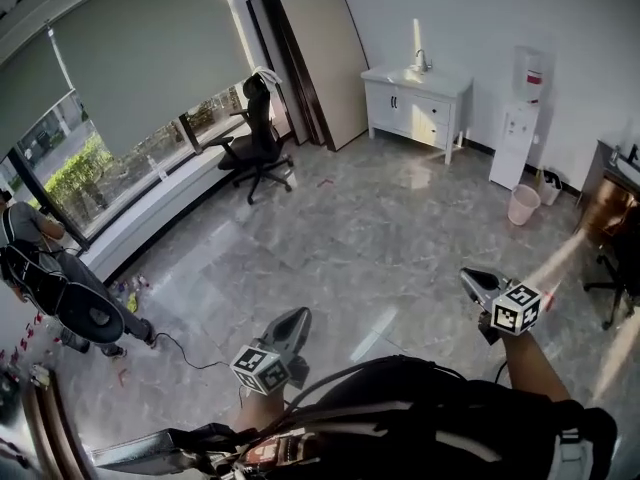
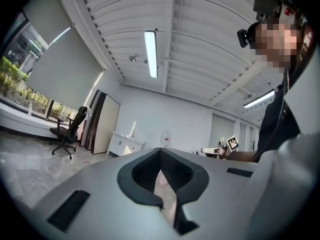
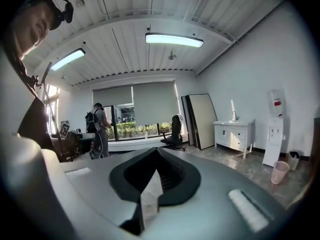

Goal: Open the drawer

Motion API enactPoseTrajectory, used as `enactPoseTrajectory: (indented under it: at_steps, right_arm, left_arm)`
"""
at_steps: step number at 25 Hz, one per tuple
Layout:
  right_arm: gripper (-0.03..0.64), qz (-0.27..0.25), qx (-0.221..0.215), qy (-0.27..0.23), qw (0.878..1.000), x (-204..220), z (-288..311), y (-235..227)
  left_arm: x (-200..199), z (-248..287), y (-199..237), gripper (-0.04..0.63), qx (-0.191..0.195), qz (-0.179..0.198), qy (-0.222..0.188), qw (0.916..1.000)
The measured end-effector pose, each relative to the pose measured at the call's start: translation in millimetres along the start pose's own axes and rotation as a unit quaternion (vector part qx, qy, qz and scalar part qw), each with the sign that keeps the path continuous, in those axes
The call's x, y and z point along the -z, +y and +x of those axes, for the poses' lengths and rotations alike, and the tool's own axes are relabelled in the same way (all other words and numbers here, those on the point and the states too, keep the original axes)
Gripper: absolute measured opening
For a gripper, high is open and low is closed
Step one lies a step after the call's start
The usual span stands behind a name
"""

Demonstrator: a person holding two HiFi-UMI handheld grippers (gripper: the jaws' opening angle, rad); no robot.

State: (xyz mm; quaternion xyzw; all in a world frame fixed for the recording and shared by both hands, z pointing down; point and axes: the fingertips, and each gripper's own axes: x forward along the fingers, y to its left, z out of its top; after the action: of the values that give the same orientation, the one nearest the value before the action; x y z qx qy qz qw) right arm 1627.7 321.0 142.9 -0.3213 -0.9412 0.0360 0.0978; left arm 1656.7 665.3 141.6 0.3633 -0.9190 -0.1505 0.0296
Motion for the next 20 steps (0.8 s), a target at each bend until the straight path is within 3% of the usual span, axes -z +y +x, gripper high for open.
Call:
enactPoseTrajectory:
  at_steps: [9,13,20]
  right_arm:
    - [0.002,0.012,-0.010,0.012,1.000,0.2,41.1,-104.8]
    - [0.002,0.028,0.014,0.019,0.999,5.1,61.3,-139.9]
    - [0.002,0.031,0.054,0.011,0.998,-21.8,144.1,-166.5]
  left_arm:
    - [12.3,112.6,14.7,-0.009,-0.002,-0.002,0.016,0.9999]
    - [12.5,146.6,47.5,-0.009,0.001,-0.011,0.021,0.9997]
    - [-9.7,211.9,134.9,-0.009,0.048,-0.023,0.032,0.9981]
